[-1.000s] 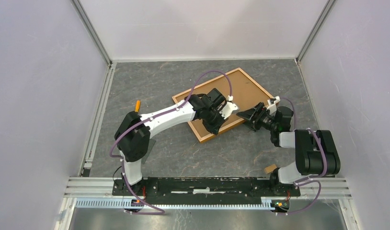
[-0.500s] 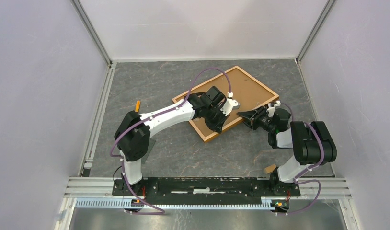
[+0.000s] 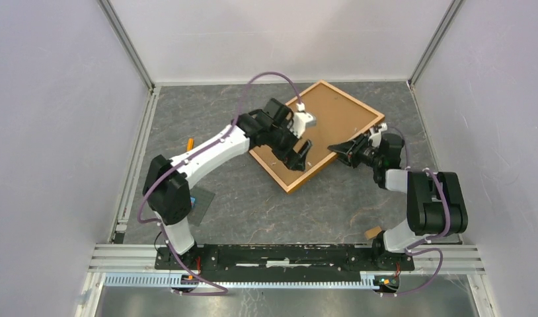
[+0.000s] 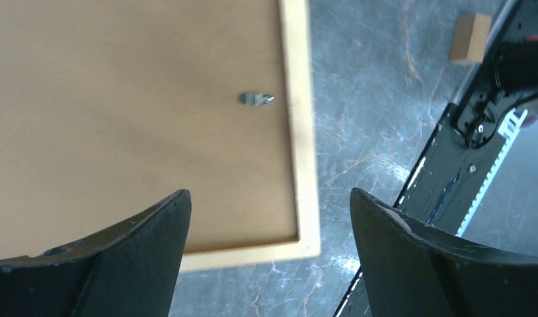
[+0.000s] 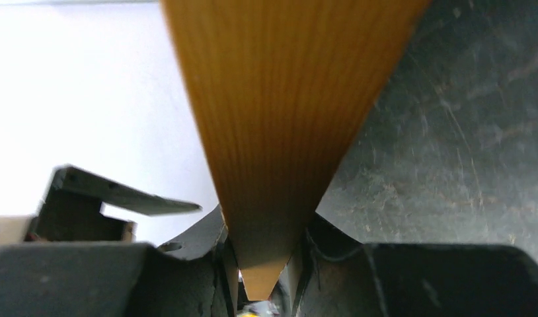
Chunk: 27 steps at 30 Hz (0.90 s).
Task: Take the photo out of the frame
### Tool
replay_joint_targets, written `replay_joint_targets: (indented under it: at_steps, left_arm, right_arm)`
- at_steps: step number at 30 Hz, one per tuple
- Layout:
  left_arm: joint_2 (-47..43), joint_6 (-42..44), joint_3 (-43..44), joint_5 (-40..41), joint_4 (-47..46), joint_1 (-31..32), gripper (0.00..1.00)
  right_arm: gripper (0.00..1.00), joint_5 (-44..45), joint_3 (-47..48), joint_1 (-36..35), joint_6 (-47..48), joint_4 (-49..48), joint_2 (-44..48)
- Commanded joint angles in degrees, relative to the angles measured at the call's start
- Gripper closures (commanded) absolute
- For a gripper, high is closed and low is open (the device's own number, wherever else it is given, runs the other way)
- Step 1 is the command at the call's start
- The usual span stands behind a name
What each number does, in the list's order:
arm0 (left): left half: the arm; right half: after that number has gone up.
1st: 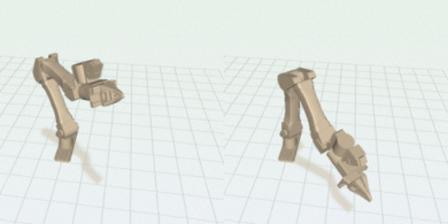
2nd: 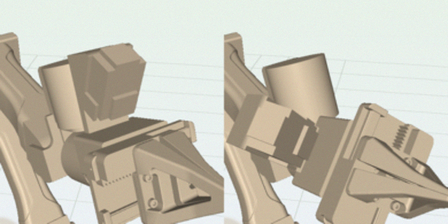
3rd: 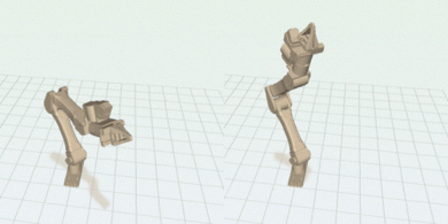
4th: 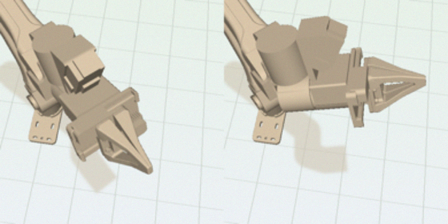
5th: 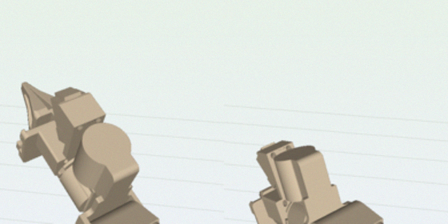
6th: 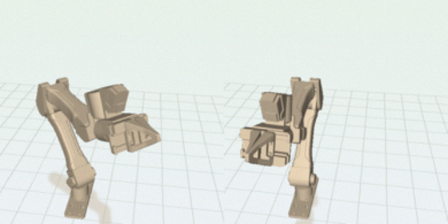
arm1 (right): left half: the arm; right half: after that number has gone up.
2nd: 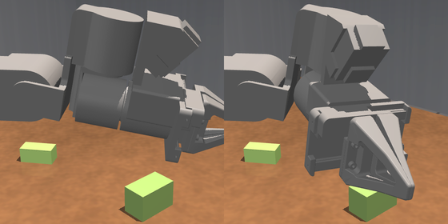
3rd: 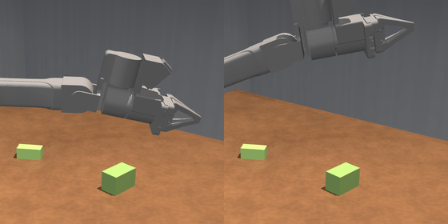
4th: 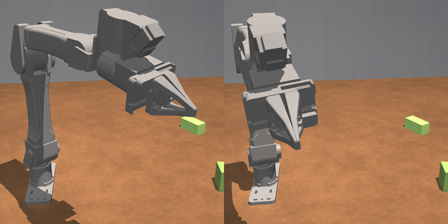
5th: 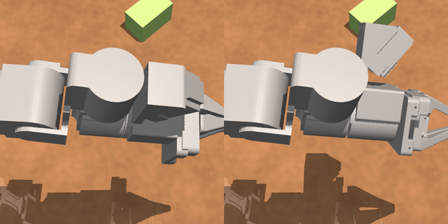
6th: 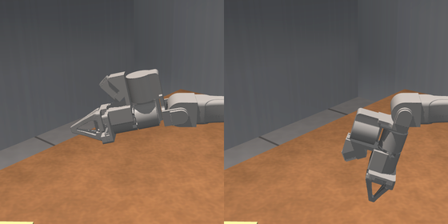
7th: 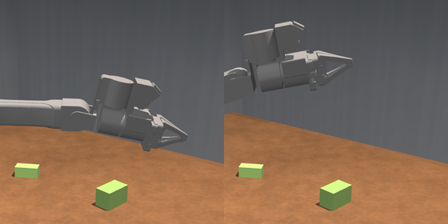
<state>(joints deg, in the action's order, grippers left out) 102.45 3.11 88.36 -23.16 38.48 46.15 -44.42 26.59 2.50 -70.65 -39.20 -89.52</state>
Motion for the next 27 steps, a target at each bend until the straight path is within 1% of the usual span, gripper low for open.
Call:
replay_joint_targets:
  at_steps: [1,3,7,12,19,27]
  left_arm:
    - [-4.6,-2.6,5.1,-2.0,3.8,-7.0,0.03]
    - [-4.7,-4.9,6.9,-2.1,5.2,-10.0,0.0]
    - [-4.2,-6.2,10.0,-2.7,7.3,-15.3,0.0]
    - [-4.3,-6.3,11.8,-2.3,8.5,-20.2,0.0]
    - [-4.4,-7.3,13.6,-1.7,8.6,-25.5,0.0]
    - [-4.6,-6.9,15.5,-1.6,10.1,-29.6,0.0]
  right_arm:
    - [1.0,-1.5,12.0,0.3,25.1,15.7,5.8]
    - [1.0,-0.2,16.8,0.4,33.8,24.6,6.7]
    - [1.0,0.2,24.6,0.5,45.4,36.1,7.1]
    - [1.0,1.1,31.4,0.5,53.3,42.3,7.8]
    - [1.0,5.3,41.8,0.5,67.4,51.1,8.3]
    - [1.0,10.4,49.2,0.1,80.8,55.2,9.8]
